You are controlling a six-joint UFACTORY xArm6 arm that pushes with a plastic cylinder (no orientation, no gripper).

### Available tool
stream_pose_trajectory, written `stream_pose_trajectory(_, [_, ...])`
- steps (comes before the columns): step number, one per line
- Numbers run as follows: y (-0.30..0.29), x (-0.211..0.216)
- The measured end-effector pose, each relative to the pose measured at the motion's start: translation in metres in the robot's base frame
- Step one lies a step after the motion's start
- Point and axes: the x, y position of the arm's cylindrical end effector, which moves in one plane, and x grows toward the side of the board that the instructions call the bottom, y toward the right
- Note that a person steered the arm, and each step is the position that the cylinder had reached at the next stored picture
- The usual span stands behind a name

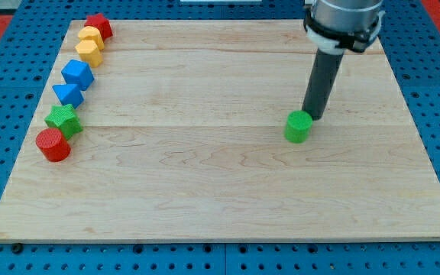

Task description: Place the green circle near the bottom center

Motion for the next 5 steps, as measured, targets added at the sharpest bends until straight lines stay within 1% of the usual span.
stream_pose_trajectory(1, [-0.005, 0.031])
stream_pose_trajectory(3, [-0.121, 0.034])
stream_pose_trajectory(4, [-0.124, 0.067])
stream_pose_trajectory(5, [-0.101, 0.073])
